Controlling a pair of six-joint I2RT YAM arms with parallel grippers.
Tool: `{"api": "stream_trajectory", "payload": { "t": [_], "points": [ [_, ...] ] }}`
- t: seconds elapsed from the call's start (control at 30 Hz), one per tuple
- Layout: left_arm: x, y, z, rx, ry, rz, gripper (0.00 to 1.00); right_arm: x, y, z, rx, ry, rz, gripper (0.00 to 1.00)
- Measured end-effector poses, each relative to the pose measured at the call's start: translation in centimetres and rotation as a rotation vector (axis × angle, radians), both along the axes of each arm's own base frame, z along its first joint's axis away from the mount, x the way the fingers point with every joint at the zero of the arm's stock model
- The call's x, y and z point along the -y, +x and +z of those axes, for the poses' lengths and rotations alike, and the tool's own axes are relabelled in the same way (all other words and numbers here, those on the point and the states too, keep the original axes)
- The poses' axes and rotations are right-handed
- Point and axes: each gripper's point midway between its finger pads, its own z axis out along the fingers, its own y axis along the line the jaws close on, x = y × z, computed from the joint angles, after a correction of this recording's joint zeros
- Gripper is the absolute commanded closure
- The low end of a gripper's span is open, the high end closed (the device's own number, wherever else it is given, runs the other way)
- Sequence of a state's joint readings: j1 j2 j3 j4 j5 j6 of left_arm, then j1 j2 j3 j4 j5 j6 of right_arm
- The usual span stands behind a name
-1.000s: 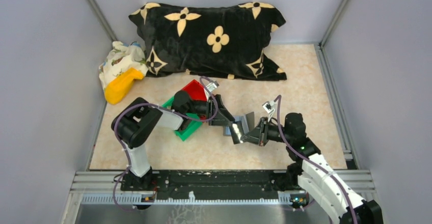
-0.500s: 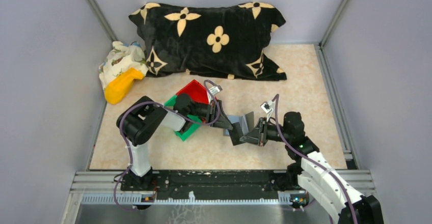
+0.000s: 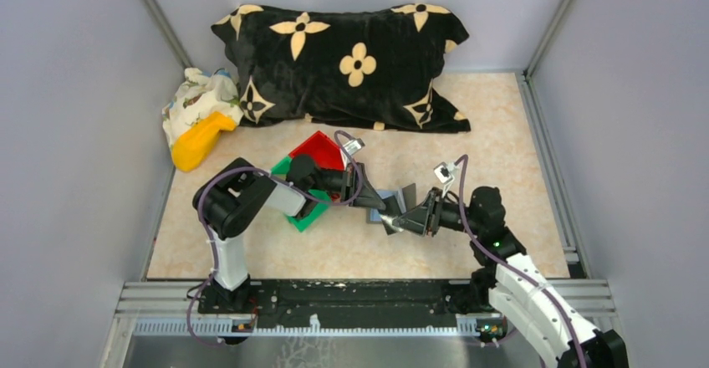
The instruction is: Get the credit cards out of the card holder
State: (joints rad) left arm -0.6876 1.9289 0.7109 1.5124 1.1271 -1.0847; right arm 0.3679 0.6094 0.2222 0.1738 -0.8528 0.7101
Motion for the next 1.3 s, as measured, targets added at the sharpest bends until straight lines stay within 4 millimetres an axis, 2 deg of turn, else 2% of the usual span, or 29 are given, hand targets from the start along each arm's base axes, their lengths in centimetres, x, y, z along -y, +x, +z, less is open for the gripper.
{"api": "stream_trajectory", "payload": {
  "t": [0.23, 0.5, 0.67, 0.93, 1.13, 1.23, 1.3],
  "points": [
    [0.7, 1.9, 1.8, 0.000, -0.051, 0.129, 1.00, 0.5, 1.9, 2.4, 0.116, 0.048, -0.117, 0.61],
    [1.0, 4.1, 3.1, -0.067, -0.086, 0.246, 1.00, 2.0, 3.6, 1.7, 0.155, 0.140, -0.300, 0.60],
    [1.2, 5.4, 5.0, -0.079, -0.131, 0.295, 1.00, 2.3, 4.1, 2.8, 0.184, 0.204, -0.346, 0.60],
    [1.2, 6.2, 6.0, -0.129, -0.154, 0.338, 1.00, 2.4, 4.4, 5.2, 0.238, 0.291, -0.359, 0.70],
    [1.2, 6.4, 6.1, -0.152, -0.157, 0.346, 1.00, 2.2, 5.0, 5.2, 0.227, 0.302, -0.361, 0.84],
    [1.1, 6.4, 6.0, -0.155, -0.155, 0.350, 1.00, 2.1, 5.2, 5.2, 0.224, 0.307, -0.361, 0.98],
    [1.1, 6.4, 5.8, -0.160, -0.152, 0.355, 1.00, 2.1, 5.2, 5.3, 0.221, 0.309, -0.361, 1.00]
  ]
}}
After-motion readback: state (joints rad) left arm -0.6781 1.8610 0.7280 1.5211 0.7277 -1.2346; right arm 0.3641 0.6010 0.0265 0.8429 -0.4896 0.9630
